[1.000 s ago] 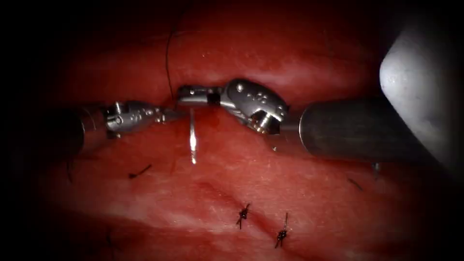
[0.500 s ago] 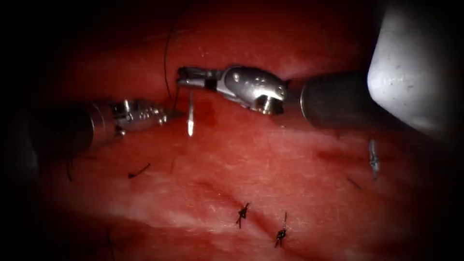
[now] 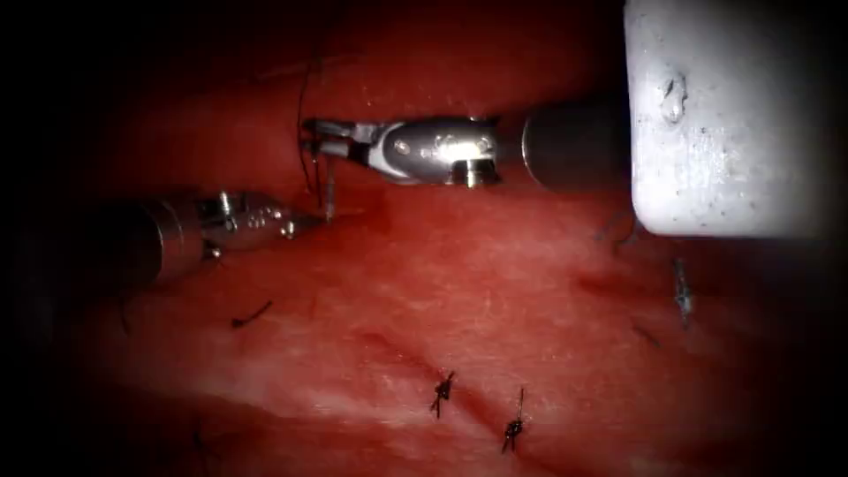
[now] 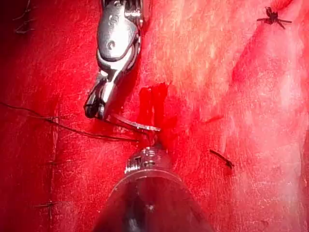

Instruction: Wound Closure

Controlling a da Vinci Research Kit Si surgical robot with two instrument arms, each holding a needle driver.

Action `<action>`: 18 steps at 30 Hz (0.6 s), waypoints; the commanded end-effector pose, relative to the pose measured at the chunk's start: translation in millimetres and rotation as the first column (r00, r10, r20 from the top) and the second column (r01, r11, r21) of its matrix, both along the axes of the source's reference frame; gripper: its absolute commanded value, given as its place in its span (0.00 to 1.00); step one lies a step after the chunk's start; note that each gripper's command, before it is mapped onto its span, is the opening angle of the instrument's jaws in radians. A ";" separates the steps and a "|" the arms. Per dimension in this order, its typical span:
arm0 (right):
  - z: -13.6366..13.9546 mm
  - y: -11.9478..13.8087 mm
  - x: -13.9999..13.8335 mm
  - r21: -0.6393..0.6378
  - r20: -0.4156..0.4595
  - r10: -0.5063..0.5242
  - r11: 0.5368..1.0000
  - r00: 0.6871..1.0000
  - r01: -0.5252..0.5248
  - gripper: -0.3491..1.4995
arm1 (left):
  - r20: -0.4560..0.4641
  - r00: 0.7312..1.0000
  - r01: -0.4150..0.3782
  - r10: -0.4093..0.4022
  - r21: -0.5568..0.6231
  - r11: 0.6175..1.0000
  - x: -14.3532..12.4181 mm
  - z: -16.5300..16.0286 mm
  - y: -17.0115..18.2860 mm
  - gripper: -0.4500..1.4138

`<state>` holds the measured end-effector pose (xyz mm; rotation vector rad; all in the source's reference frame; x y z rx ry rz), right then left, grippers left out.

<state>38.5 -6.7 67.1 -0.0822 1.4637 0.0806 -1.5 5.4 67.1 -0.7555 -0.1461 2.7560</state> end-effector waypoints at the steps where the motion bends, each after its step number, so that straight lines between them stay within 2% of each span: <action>1: 1.0 -0.7 0.8 -0.007 -0.002 -0.004 1.000 1.000 0.004 0.00 | 0.001 1.000 0.001 -0.001 -0.001 1.000 -0.5 0.6 -0.1 0.00; 18: 2.3 -1.5 0.8 -0.073 0.009 -0.017 0.997 1.000 0.018 0.00 | -0.008 1.000 -0.003 0.003 -0.001 1.000 0.5 -0.4 -1.4 0.00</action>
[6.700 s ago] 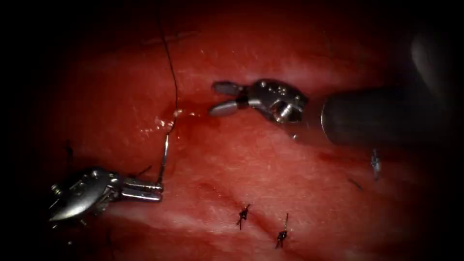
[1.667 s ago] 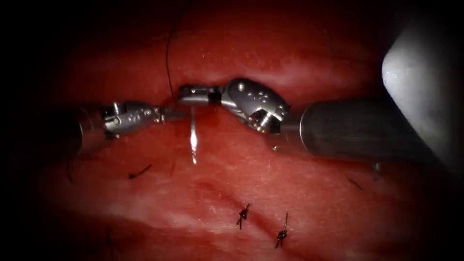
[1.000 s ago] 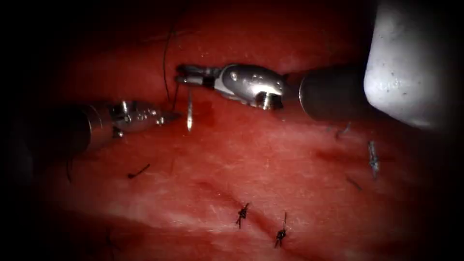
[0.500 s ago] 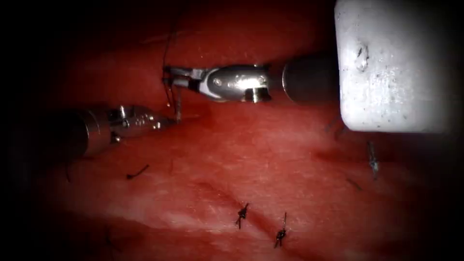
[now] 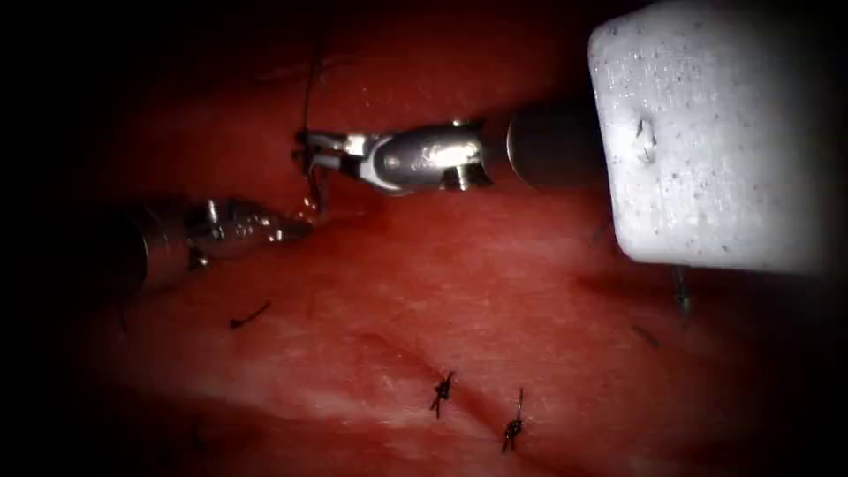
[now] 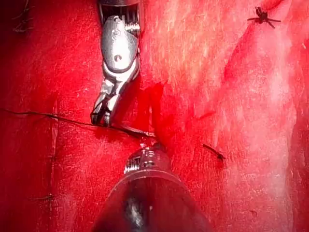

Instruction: Wound Closure

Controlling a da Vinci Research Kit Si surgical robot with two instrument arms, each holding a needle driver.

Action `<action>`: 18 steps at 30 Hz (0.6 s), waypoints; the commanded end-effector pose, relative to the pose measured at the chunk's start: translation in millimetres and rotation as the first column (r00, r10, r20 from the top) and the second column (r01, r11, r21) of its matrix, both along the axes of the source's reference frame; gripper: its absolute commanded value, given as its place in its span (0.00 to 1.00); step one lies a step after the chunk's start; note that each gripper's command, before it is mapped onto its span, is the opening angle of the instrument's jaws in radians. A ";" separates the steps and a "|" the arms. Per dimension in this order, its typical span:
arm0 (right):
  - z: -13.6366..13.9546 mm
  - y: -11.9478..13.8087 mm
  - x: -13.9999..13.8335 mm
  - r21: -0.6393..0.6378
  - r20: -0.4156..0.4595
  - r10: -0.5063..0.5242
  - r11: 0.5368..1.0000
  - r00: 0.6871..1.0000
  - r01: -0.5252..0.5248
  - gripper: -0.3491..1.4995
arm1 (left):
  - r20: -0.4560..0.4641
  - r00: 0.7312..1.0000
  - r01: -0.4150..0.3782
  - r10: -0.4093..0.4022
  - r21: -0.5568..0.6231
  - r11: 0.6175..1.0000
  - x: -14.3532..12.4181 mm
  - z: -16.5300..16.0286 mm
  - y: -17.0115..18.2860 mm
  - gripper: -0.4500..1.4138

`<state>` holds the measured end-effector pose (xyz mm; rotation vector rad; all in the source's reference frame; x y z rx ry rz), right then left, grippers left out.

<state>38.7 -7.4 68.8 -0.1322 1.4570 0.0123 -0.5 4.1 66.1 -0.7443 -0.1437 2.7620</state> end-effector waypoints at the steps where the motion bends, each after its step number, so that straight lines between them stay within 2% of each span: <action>1: 0.6 -0.9 0.6 0.001 -0.001 -0.002 1.000 1.000 0.002 0.00 | 0.001 1.000 -0.005 0.005 -0.003 1.000 -0.5 0.6 0.0 0.00; 5: 0.9 -1.2 0.7 -0.002 0.006 -0.004 1.000 1.000 0.004 0.00 | 0.001 1.000 -0.009 0.009 -0.002 1.000 -0.3 0.0 -0.1 0.00; 9: 0.9 -1.2 0.7 -0.008 0.011 -0.003 1.000 1.000 0.004 0.00 | 0.013 1.000 -0.013 0.014 -0.019 1.000 -0.4 -1.9 -0.3 0.00; 15: 1.0 -1.1 0.6 0.010 0.018 0.006 1.000 1.000 -0.006 0.00 | 0.028 1.000 -0.002 0.004 -0.065 0.998 -2.0 -5.6 -1.8 0.00; 18: 1.0 -1.1 0.5 0.015 0.020 0.013 1.000 1.000 -0.013 0.00 | 0.042 0.999 0.000 0.003 -0.069 0.998 -2.8 -6.3 -2.5 0.00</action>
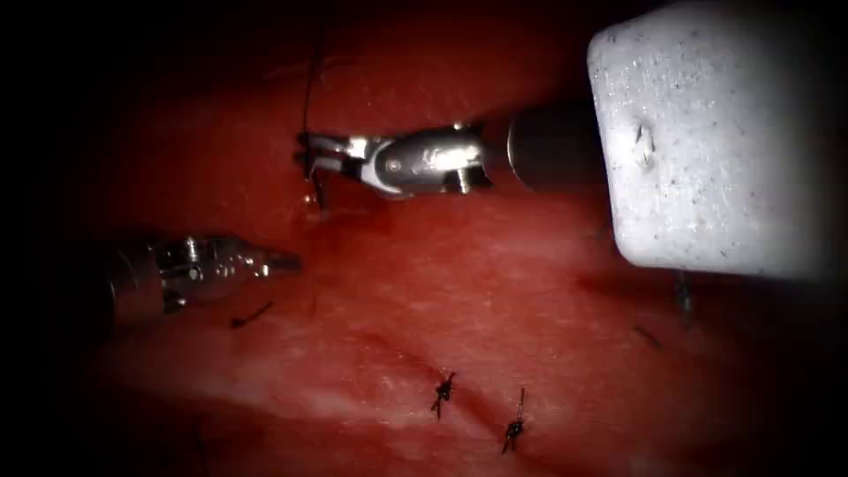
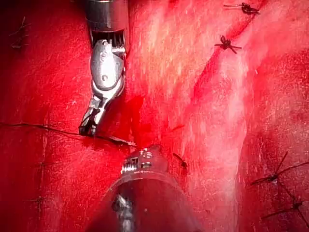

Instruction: Wound Closure

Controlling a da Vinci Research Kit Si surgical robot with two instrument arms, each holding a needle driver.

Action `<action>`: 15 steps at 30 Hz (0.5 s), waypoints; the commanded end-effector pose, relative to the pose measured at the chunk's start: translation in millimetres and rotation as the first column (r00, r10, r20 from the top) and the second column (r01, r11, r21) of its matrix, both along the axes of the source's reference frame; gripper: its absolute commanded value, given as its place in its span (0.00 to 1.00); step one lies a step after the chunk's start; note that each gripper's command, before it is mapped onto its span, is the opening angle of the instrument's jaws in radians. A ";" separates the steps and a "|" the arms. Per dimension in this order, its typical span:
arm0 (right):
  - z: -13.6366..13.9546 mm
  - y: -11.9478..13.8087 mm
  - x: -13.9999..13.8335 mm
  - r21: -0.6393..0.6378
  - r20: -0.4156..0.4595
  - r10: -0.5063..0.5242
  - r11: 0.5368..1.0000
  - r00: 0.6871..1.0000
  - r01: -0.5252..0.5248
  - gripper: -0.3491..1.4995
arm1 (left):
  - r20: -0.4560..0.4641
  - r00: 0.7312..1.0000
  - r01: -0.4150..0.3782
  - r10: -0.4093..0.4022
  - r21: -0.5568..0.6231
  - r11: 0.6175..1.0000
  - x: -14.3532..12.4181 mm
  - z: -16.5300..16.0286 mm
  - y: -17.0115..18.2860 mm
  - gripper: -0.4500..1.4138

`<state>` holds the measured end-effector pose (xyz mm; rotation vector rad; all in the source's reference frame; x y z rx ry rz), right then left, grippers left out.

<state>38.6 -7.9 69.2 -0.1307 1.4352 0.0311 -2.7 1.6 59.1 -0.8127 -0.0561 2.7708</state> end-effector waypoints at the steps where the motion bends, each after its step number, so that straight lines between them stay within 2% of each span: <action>1: 0.5 -0.6 0.6 0.008 -0.001 0.000 1.000 1.000 0.000 0.00 | 0.009 1.000 0.000 0.000 -0.004 1.000 -0.8 0.7 -0.2 0.00; 15: 0.5 -0.5 0.6 0.103 0.001 0.019 0.995 1.000 -0.019 0.00 | 0.038 0.999 0.000 0.001 -0.016 1.000 -2.4 5.0 0.1 0.00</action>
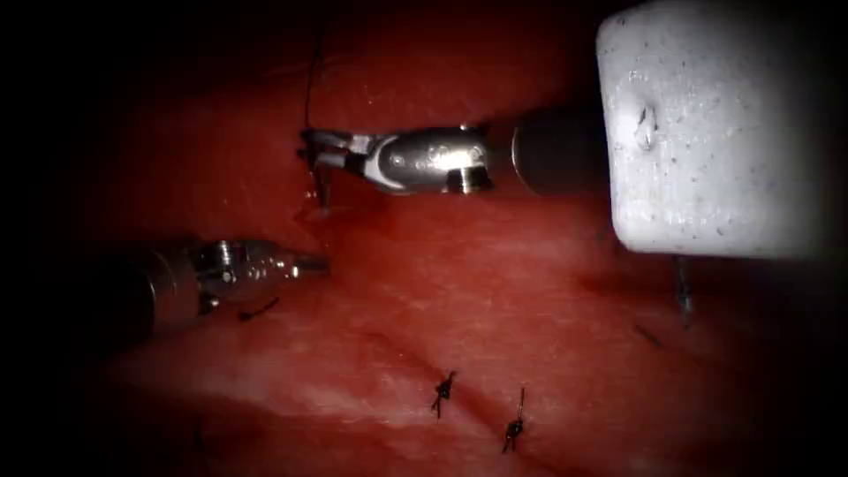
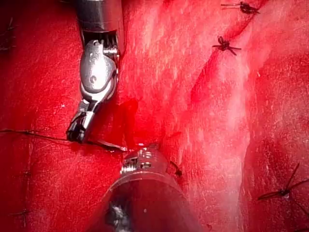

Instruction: Wound Closure

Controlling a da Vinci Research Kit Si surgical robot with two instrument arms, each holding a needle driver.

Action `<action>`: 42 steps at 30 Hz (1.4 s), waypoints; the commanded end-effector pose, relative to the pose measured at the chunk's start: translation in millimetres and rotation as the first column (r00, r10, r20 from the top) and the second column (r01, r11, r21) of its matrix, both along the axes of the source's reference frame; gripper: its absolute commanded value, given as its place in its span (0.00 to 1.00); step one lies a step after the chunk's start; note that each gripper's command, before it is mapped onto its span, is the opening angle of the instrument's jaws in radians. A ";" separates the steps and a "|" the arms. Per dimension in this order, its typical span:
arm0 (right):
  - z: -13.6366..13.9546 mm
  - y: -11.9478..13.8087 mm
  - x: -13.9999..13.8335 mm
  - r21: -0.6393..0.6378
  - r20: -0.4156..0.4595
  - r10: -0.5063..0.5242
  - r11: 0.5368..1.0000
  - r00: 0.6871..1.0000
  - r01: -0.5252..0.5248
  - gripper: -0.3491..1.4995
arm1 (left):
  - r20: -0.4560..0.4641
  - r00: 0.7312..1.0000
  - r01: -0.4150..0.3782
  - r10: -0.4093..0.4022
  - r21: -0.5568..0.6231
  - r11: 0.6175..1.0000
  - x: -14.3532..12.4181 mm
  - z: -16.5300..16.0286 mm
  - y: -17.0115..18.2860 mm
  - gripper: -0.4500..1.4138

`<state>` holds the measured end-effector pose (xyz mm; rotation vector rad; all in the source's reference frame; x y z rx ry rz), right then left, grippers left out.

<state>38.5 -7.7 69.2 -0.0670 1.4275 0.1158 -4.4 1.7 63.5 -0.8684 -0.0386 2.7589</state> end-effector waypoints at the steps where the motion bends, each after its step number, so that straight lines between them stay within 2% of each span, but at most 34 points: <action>1: 0.6 -0.7 0.7 0.014 -0.001 0.002 1.000 1.000 -0.002 0.00 | 0.005 1.000 -0.004 0.004 0.000 1.000 -0.5 1.0 -0.3 0.00; 11: 0.7 -0.6 0.6 0.125 0.002 0.018 0.992 1.000 -0.018 0.00 | 0.010 1.000 -0.019 0.019 -0.008 1.000 0.6 1.0 -1.4 0.00; 25: 0.7 -0.4 0.5 0.265 0.037 0.075 0.961 0.997 -0.082 0.00 | 0.006 1.000 -0.014 0.014 -0.008 1.000 0.0 0.6 -1.8 0.00; 30: 0.9 -0.1 0.4 0.354 0.063 0.080 0.930 0.995 -0.097 0.00 | 0.007 1.000 -0.015 0.015 -0.008 1.000 0.0 0.6 -1.7 0.00; 35: 1.3 0.1 0.3 0.466 0.096 0.071 0.878 0.993 -0.108 0.00 | 0.007 1.000 -0.016 0.016 -0.008 1.000 0.1 0.6 -1.7 0.00; 42: 1.7 0.2 0.3 0.509 0.115 0.065 0.853 0.991 -0.115 0.00 | 0.007 1.000 -0.016 0.016 -0.008 1.000 0.1 0.6 -1.7 0.00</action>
